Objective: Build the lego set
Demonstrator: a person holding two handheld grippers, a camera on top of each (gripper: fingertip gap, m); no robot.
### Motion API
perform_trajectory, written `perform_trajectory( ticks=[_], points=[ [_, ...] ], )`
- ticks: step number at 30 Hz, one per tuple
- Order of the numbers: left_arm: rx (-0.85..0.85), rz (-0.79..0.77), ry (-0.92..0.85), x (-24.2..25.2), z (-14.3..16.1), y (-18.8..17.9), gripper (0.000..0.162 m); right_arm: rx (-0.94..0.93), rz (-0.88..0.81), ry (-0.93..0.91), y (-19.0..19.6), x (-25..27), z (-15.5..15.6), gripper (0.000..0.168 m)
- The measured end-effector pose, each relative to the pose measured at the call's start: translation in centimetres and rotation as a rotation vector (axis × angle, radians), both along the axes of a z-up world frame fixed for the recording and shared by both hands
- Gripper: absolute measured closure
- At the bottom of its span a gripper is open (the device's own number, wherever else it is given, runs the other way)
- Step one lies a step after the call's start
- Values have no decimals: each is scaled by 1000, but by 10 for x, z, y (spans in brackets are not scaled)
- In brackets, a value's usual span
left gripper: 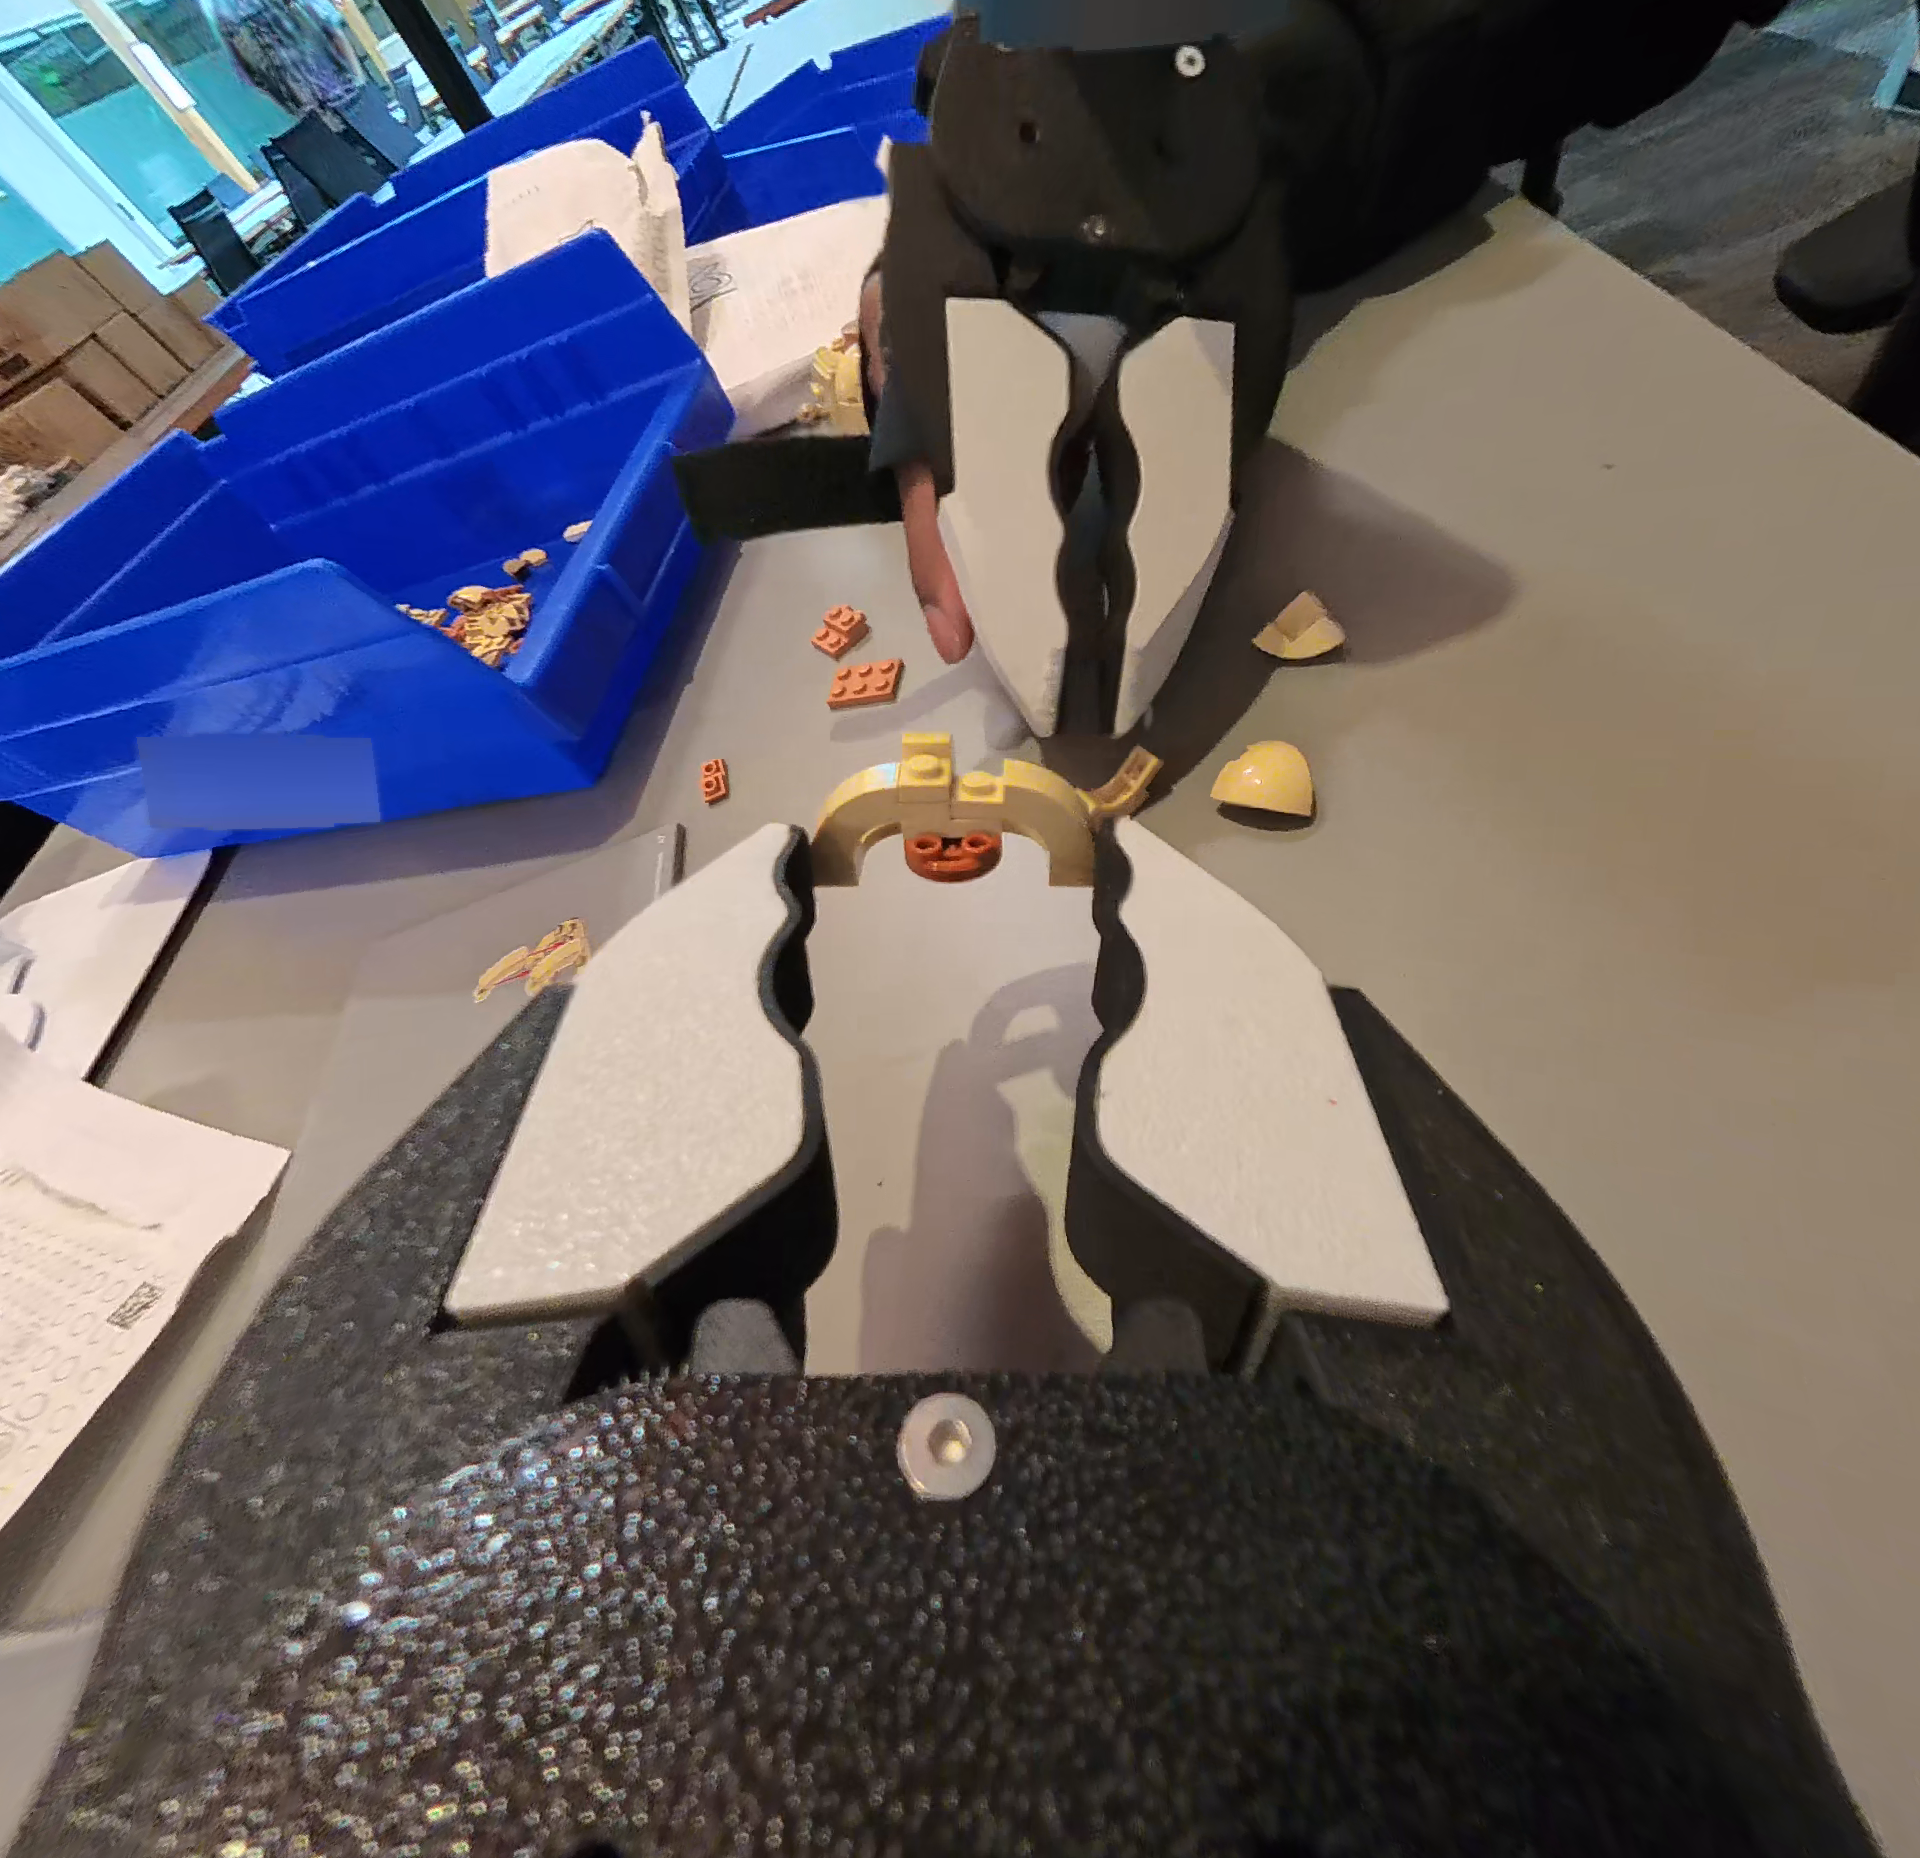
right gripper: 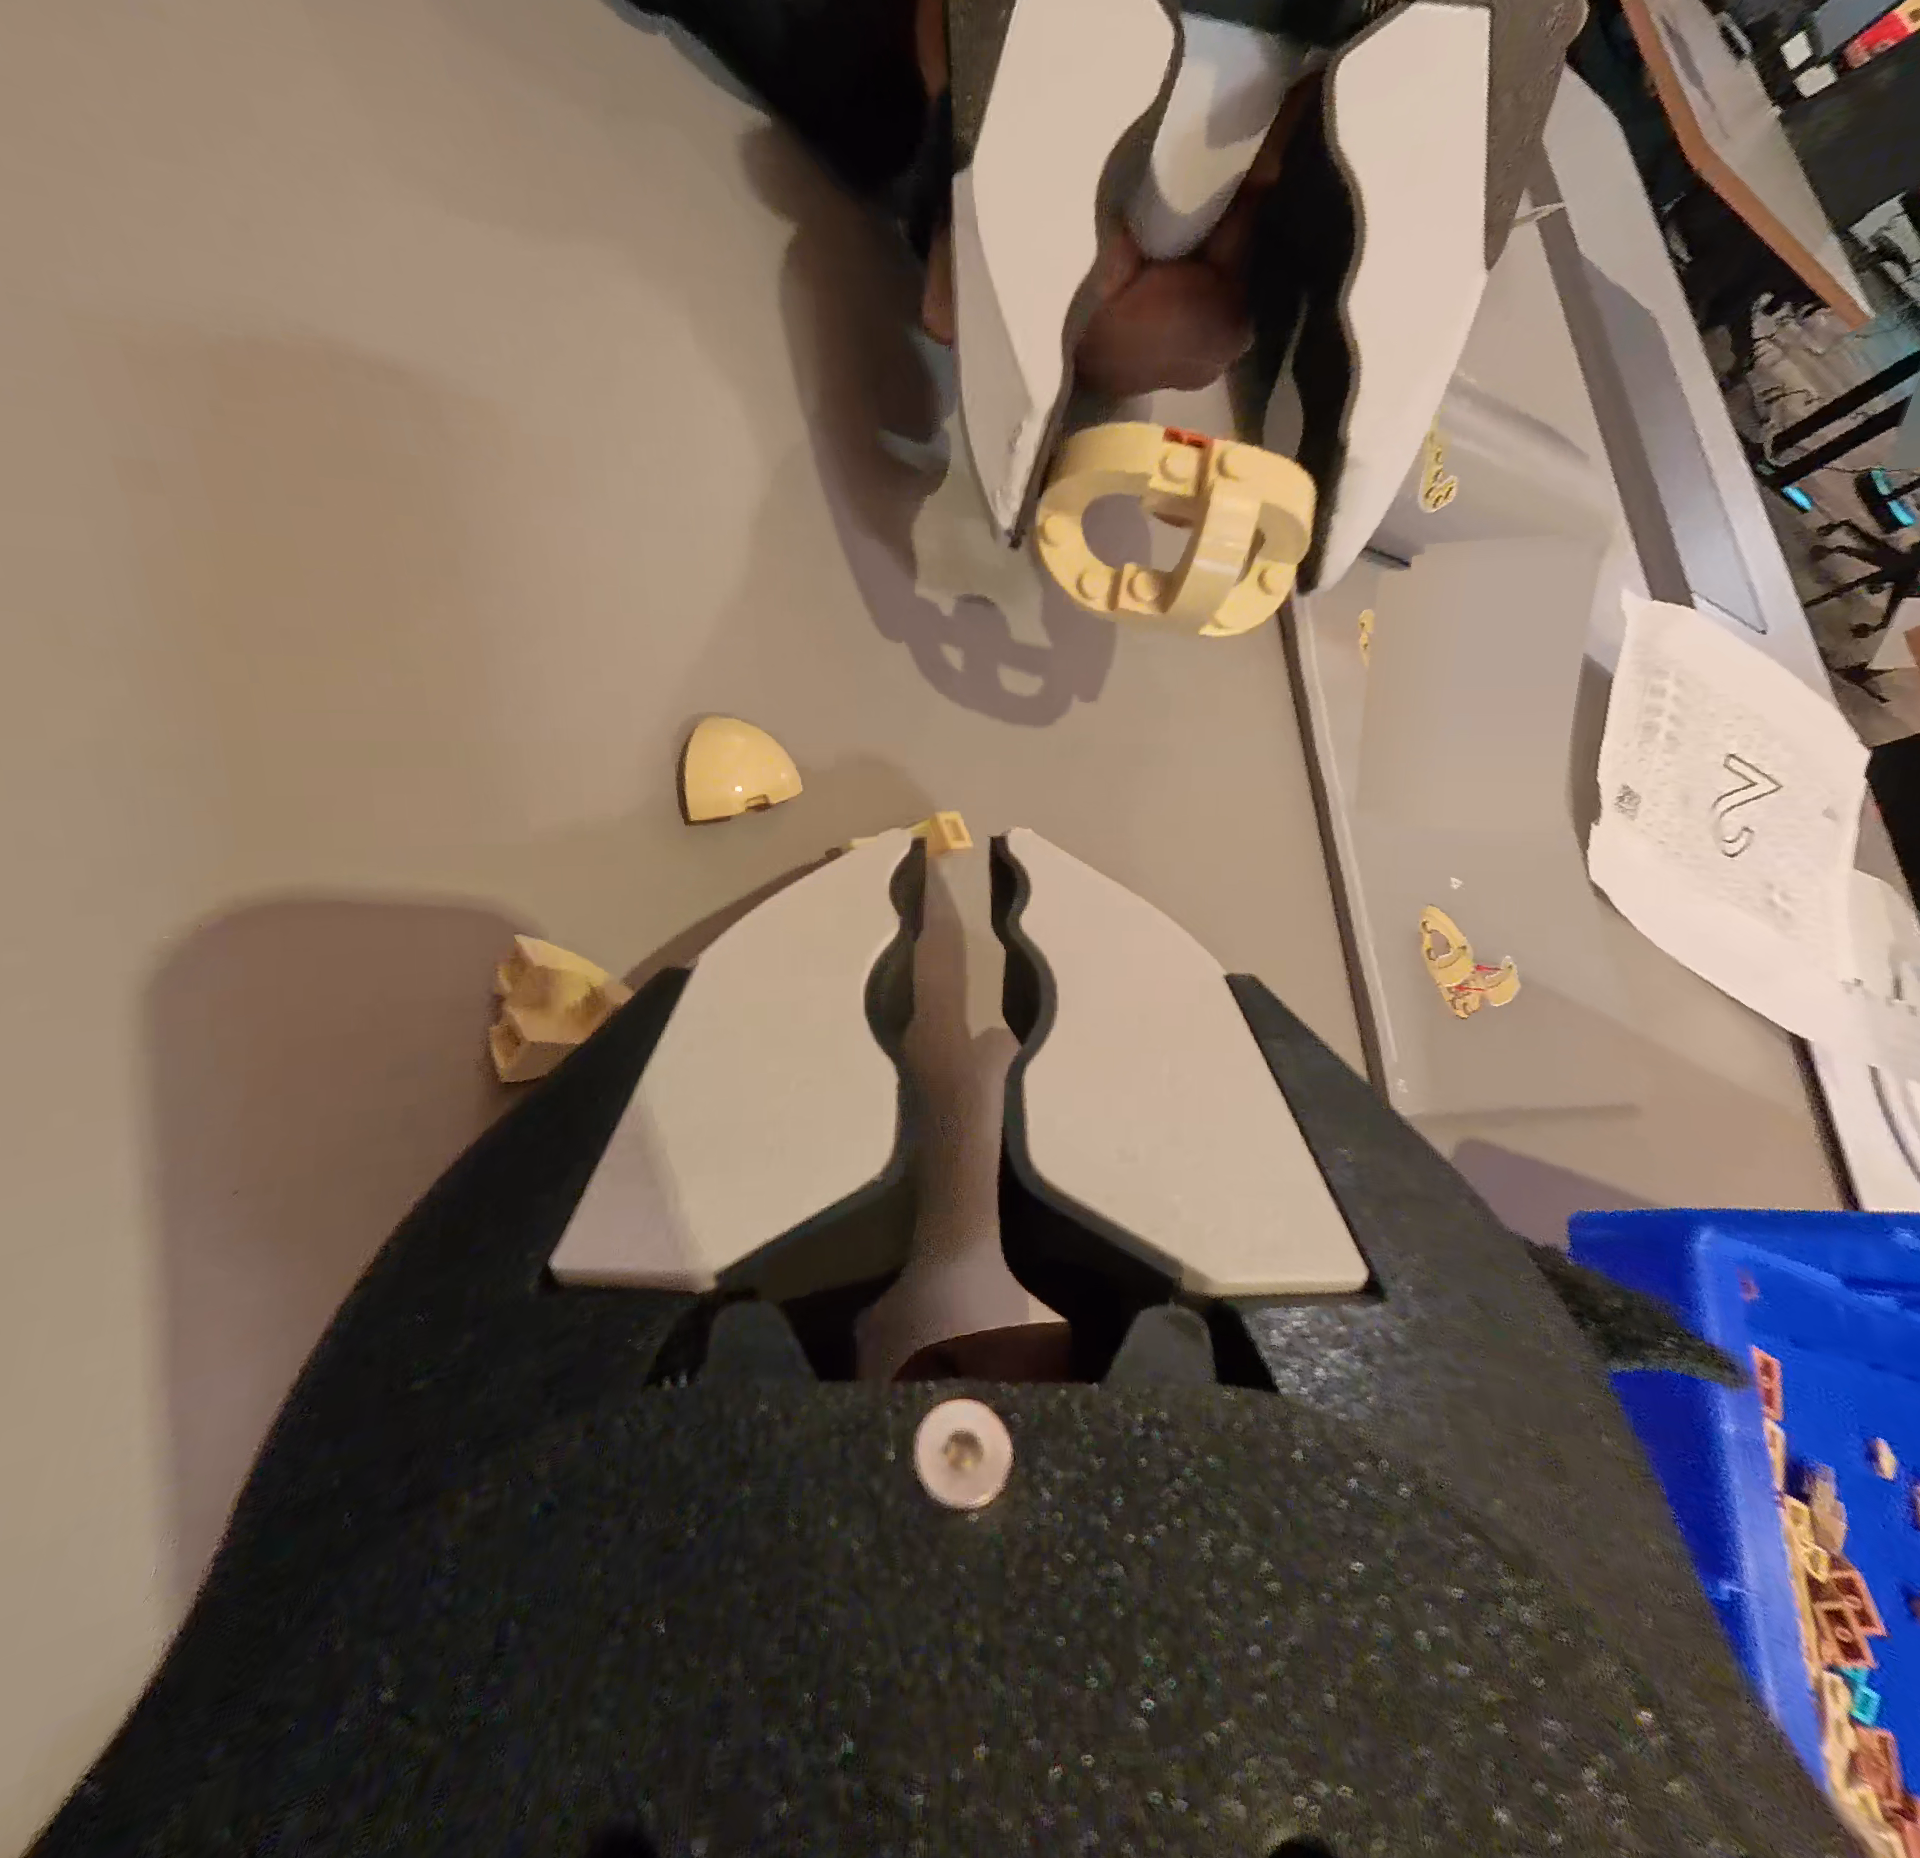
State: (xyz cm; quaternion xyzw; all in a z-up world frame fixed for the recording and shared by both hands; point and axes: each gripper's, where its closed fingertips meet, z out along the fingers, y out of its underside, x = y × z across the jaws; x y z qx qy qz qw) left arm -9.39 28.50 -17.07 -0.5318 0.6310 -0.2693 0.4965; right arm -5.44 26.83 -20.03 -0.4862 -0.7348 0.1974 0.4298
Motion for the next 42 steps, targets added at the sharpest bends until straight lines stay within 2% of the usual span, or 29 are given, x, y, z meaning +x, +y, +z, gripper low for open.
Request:
perform_trajectory(
  ticks=[6,18,23,31,34,39,42],
  points=[
    [13,-28,55,2,-8,-5,110,-52,5,-36,-1,2,-6,147],
    [18,-27,84,3,-12,-5,110,-62,14,-46,-2,2,-7,141],
    [27,-18,100,4,-15,-4,110,-93,-3,-65,-3,0,-9,144],
    [51,-14,222,7,-33,-5,110,-129,-4,-100,-6,1,-13,158],
    [37,-15,224,7,-33,-6,110,-122,12,-113,-9,-1,-14,165],
    [15,-1,220,7,-32,-3,110,-68,41,-126,-11,-2,-15,165],
    [-7,-13,191,8,-28,-5,110,-118,97,-125,-20,0,-14,165]
  ],
)
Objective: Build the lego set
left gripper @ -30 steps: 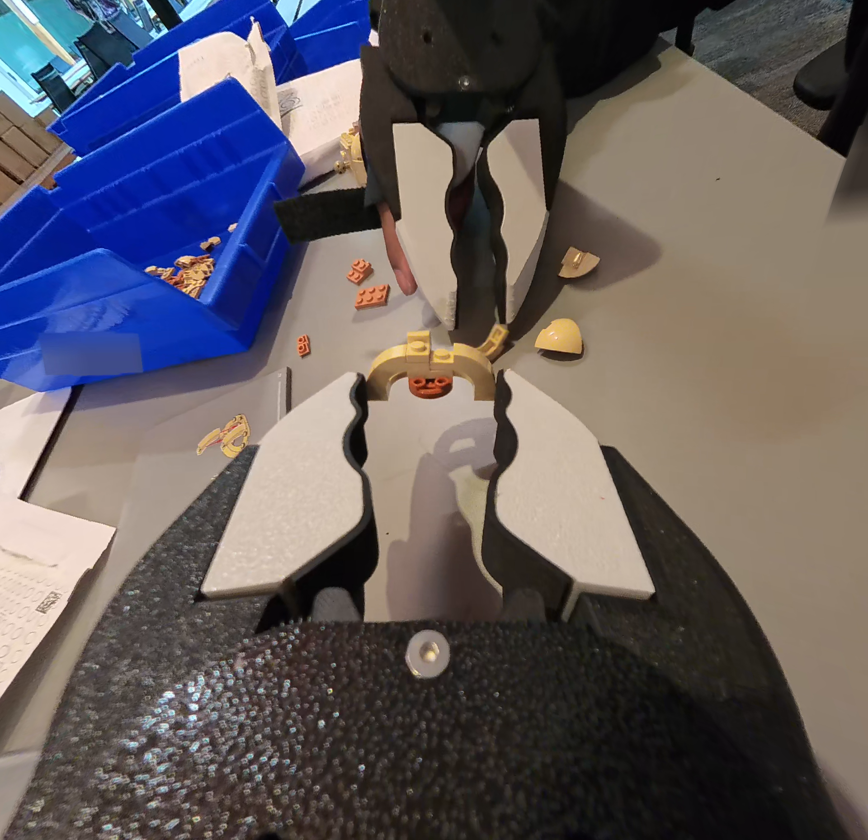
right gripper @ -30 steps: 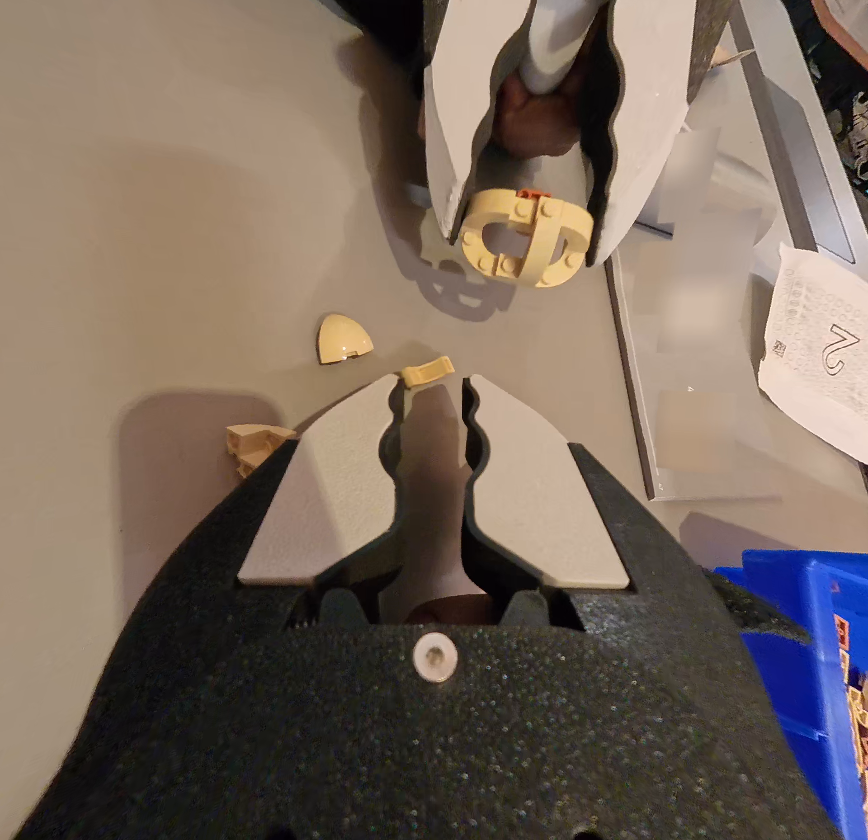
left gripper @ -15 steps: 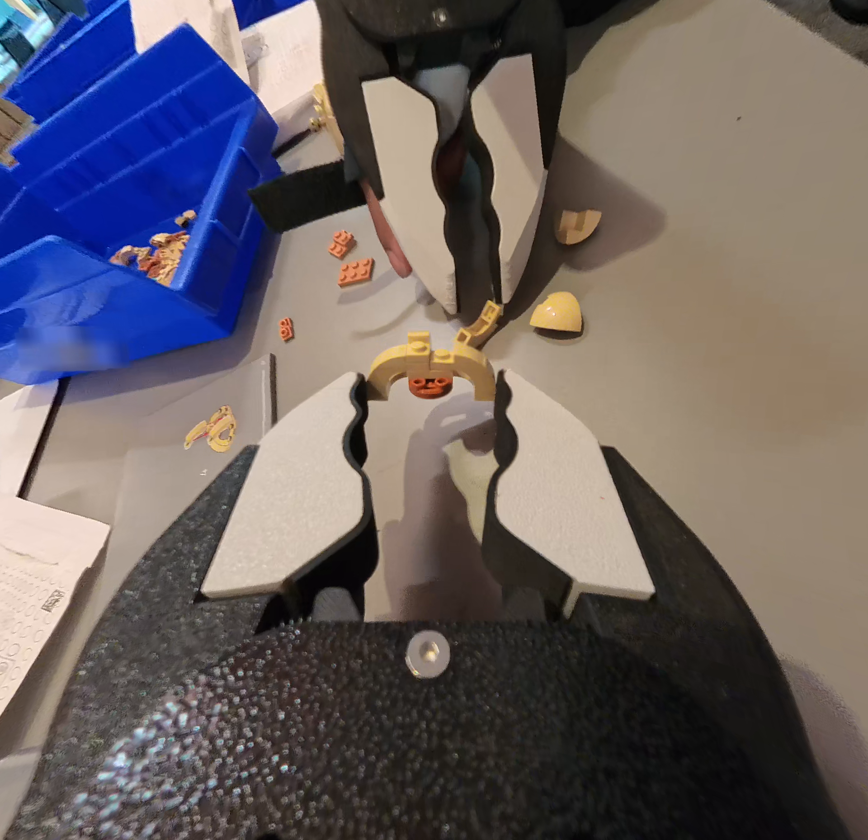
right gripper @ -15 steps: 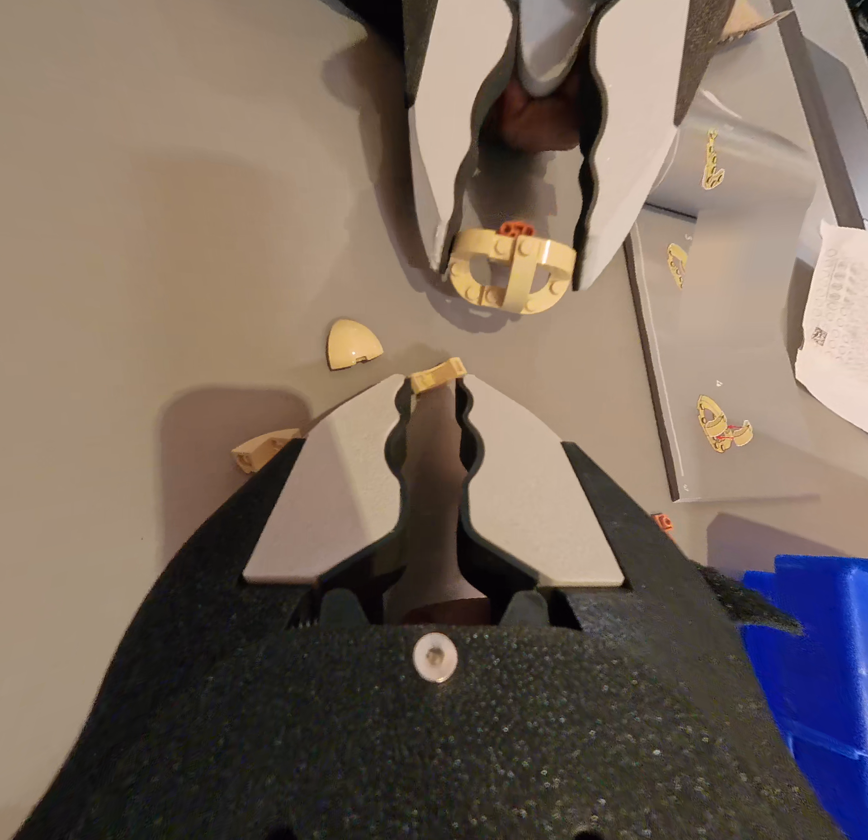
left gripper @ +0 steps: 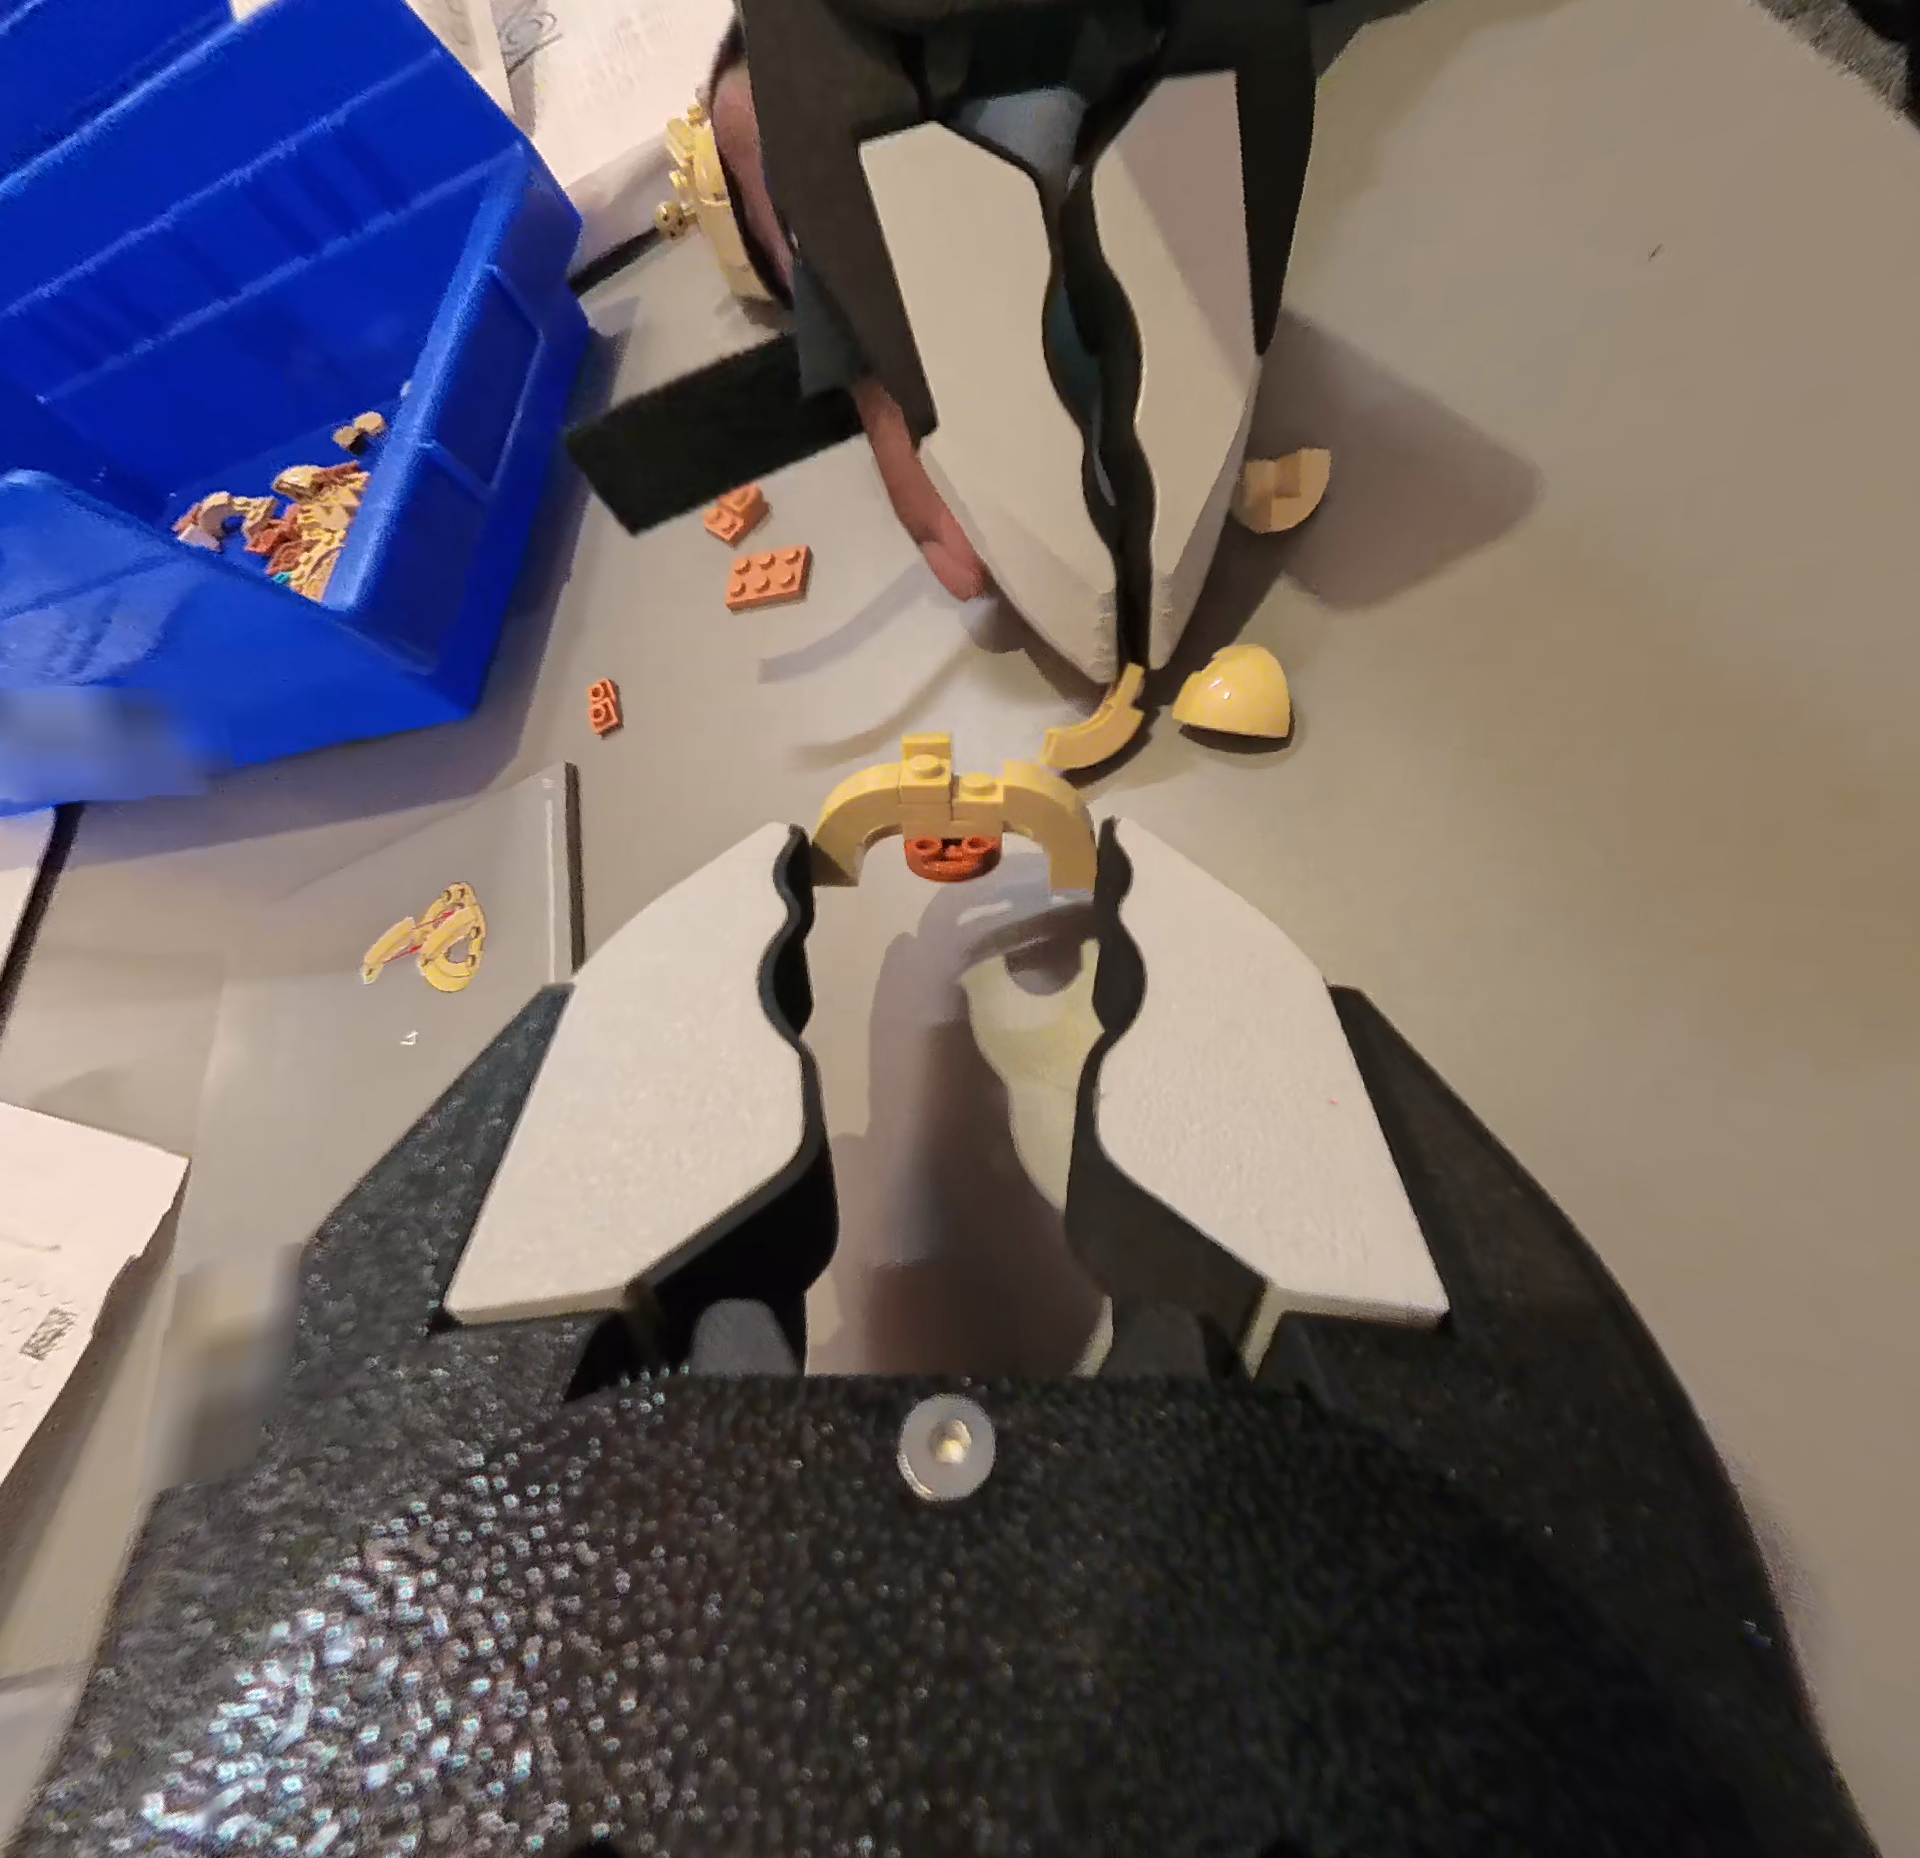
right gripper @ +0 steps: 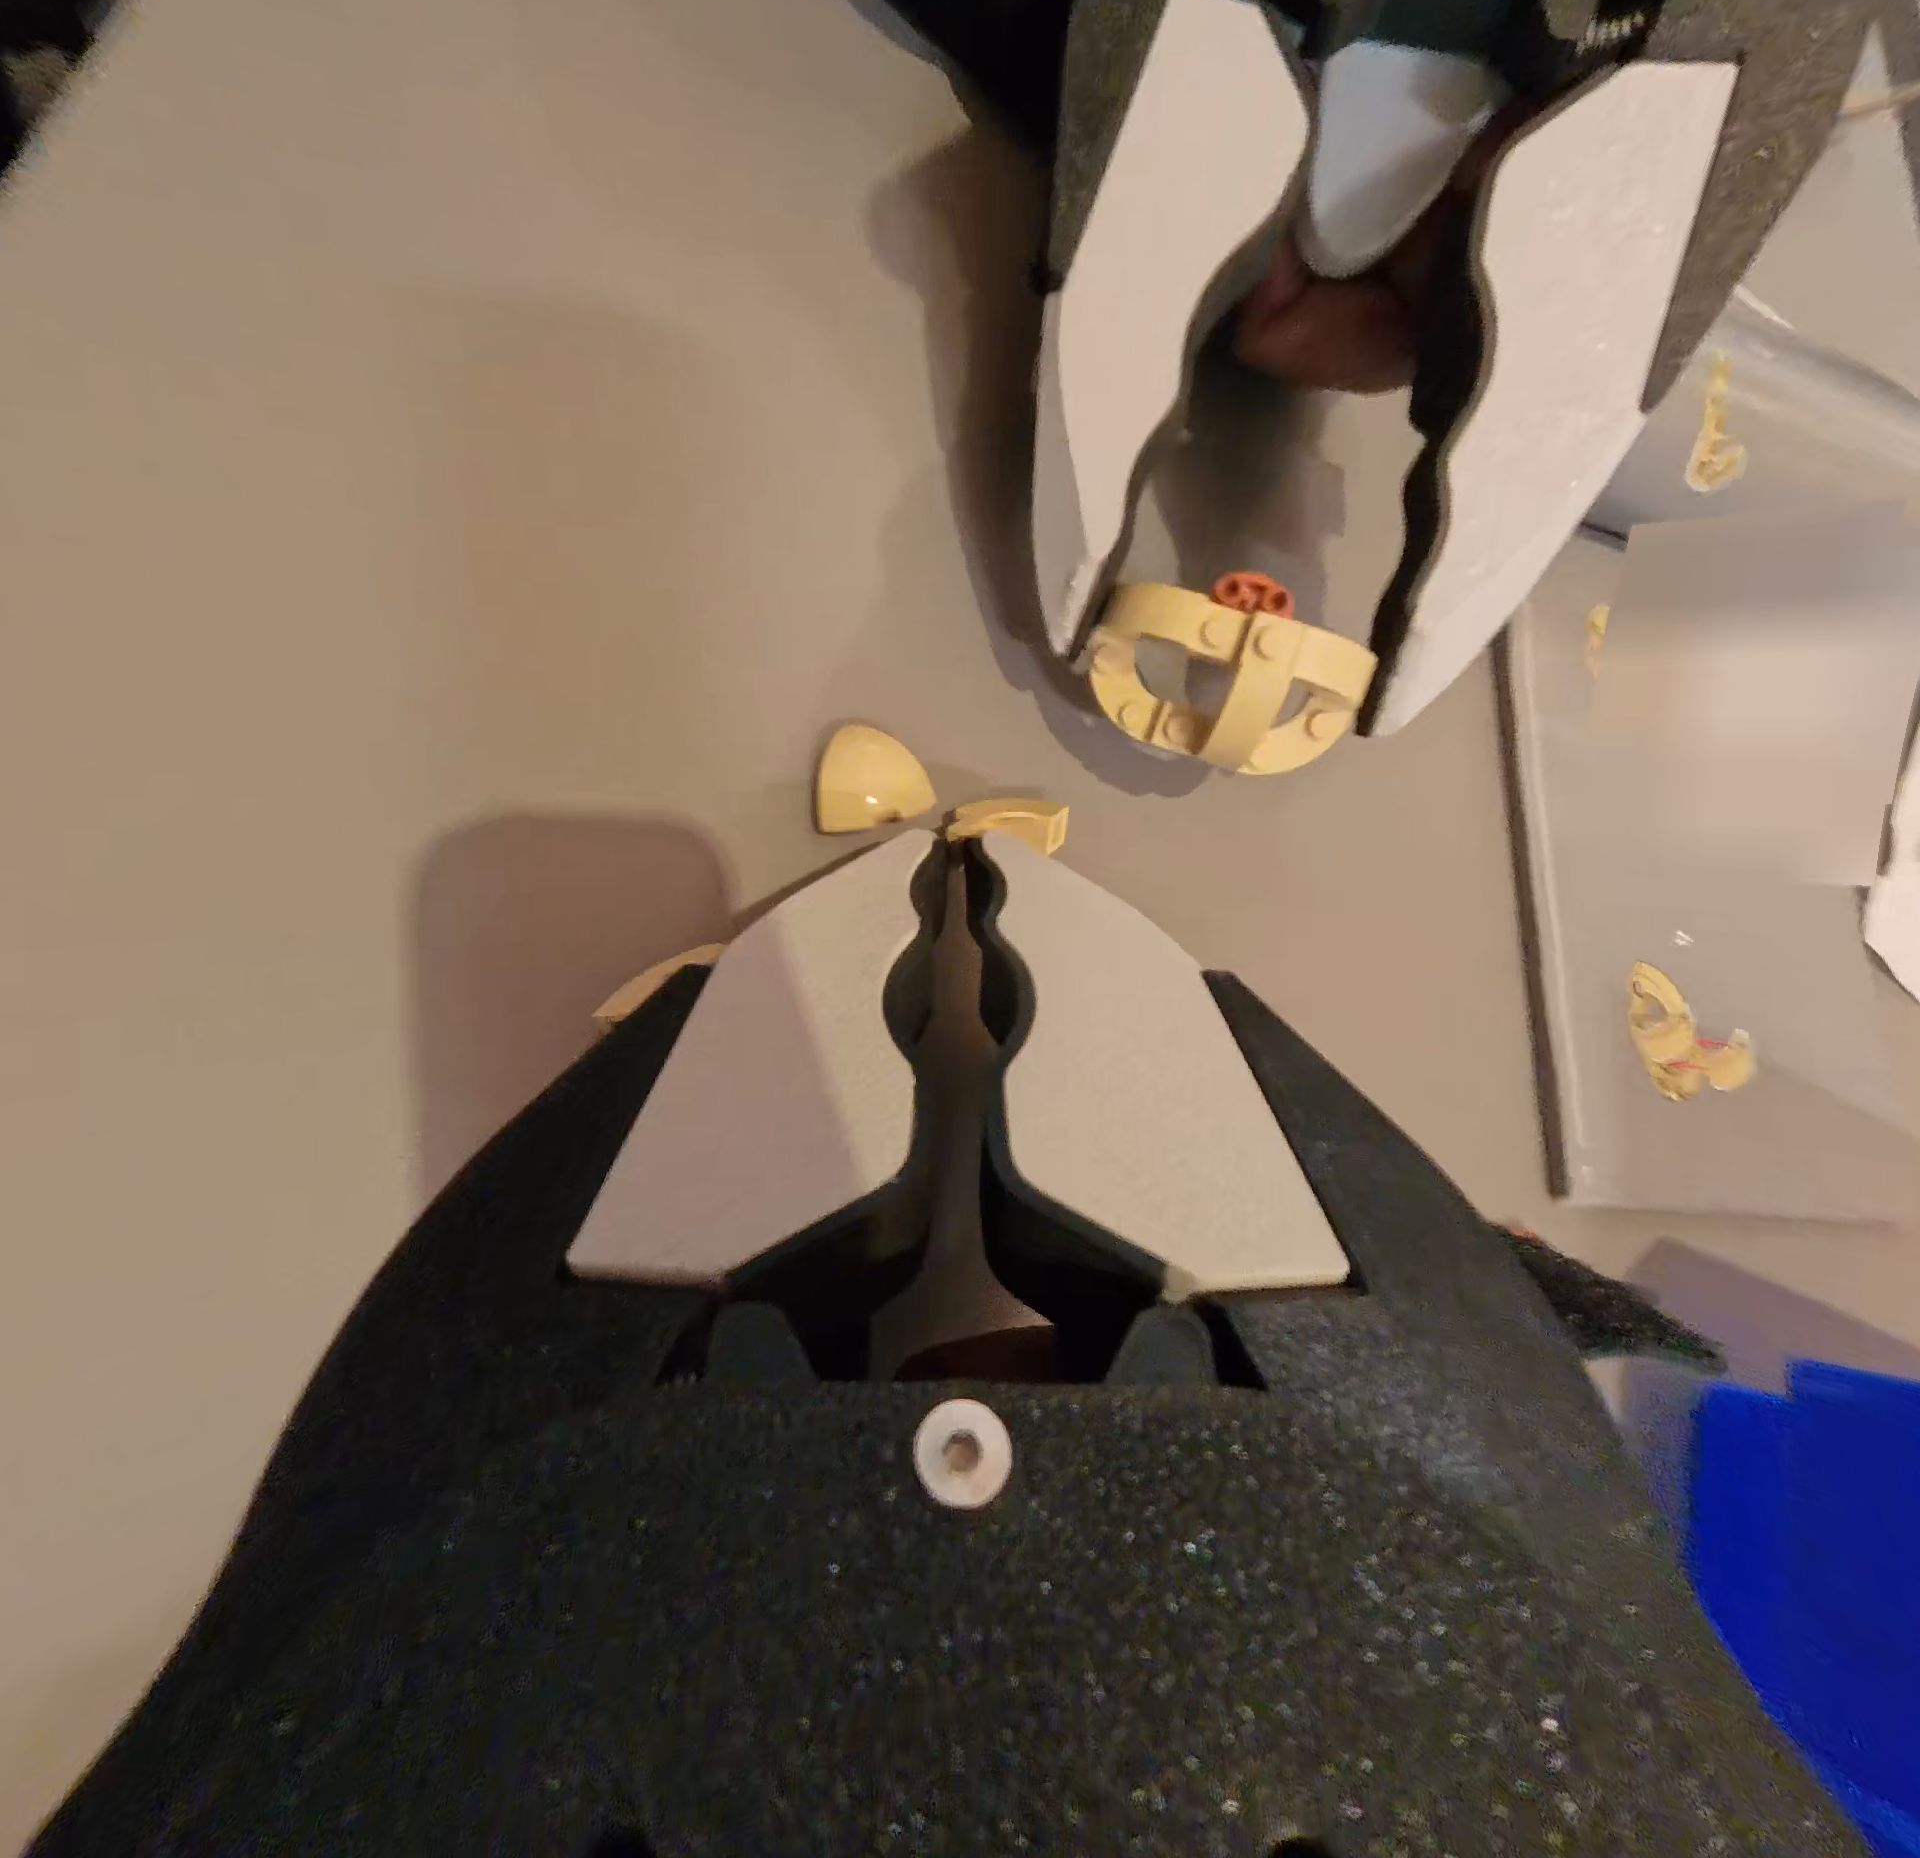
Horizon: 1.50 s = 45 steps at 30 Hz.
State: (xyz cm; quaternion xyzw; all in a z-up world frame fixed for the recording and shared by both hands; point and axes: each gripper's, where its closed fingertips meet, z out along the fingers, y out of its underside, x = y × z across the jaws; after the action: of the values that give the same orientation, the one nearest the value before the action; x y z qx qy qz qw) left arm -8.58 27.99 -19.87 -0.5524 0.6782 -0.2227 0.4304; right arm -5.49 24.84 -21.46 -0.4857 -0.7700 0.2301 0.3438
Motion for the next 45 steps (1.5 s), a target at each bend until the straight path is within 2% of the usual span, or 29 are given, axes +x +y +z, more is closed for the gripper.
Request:
perform_trajectory(
  ticks=[3,7,17,23,28,34,41,45],
  points=[
    [-45,-46,-29,5,5,-10,110,-157,63,59,-15,-2,12,165],
    [-93,-96,-42,11,7,-22,110,-404,131,164,-32,-4,42,165],
    [-212,-126,-98,16,17,-32,111,-542,56,219,-20,-8,62,165],
    [-251,-124,-159,19,26,-32,111,-702,117,202,-30,-3,67,165],
    [-248,-111,-182,20,30,-30,110,-674,105,128,-33,-2,57,165],
    [-245,-122,-161,23,27,-34,111,-689,-11,201,-9,-7,63,168],
    [-261,-53,-194,23,30,-22,111,-638,-85,282,7,-10,69,168],
    [-257,6,-203,19,30,-12,111,-565,-171,193,17,3,55,158]
  ],
)
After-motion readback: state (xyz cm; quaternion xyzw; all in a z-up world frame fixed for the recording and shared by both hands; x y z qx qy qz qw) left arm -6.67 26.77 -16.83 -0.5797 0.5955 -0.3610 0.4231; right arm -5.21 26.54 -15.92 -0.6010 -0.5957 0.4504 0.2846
